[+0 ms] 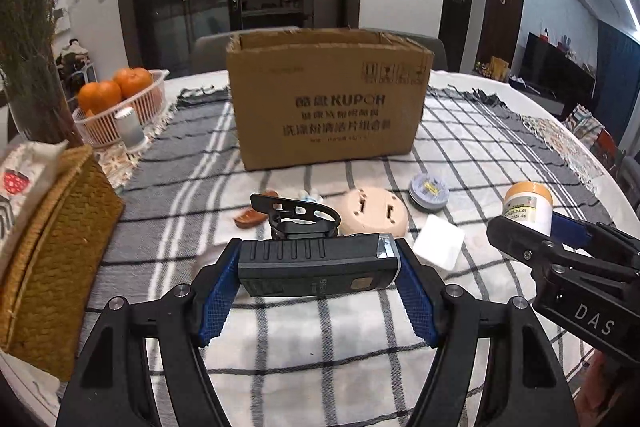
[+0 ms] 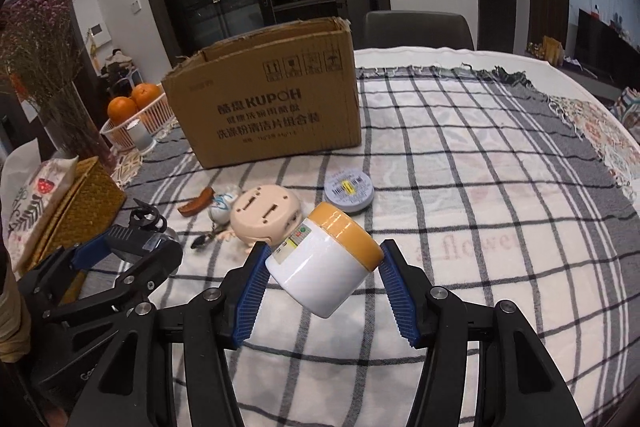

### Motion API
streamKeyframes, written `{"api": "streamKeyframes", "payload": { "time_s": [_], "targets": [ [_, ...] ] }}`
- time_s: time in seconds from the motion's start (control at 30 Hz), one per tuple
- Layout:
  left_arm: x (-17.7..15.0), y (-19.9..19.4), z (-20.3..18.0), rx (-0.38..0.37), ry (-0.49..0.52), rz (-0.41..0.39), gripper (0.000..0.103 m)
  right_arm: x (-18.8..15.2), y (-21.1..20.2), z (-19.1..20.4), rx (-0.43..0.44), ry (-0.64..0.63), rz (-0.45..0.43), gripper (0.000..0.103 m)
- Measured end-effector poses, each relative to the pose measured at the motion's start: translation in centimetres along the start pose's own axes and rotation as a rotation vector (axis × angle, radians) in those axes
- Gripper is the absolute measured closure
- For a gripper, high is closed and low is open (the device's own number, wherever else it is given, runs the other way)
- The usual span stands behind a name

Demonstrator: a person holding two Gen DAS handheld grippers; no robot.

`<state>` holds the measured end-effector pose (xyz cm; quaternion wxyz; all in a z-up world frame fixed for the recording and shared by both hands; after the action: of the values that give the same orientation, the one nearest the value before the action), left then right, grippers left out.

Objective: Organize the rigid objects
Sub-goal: 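Lift the black device with the left tool while the right tool lifts the jar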

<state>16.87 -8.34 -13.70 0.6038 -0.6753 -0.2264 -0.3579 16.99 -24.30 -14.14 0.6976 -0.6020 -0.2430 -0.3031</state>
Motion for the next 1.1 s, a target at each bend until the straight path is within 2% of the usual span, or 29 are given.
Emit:
{"api": "streamKeyframes", "payload": {
  "time_s": [0.37,0.63,1.1],
  "targets": [
    [3.7,-2.0,1.7,0.023,0.018,-0.088,0.031,2.9,-1.7,1.9,-0.01,-0.021,-0.073,0.047],
    [7.3,-2.9,2.9,0.046,0.01,-0.16,0.031,6.2,-2.5,3.3,0.001,-0.029,-0.136,0.047],
    [12.8,-2.4,3.5,0.05,-0.003,-0.219,0.031,12.5,-2.5,4.0,0.015,-0.033,-0.228,0.047]
  ]
}}
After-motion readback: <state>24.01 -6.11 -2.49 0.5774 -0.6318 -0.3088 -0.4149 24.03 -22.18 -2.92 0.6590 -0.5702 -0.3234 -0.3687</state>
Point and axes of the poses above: each gripper's, at about its wrist camera, not at the fingertips, and y roughly the way its jaws point, z to its left, x to its top, the point moved 9 cm from there along y, roughly the way its jaws point, and after that the axes turned 1 degree about -z, right-handed, at the moved point
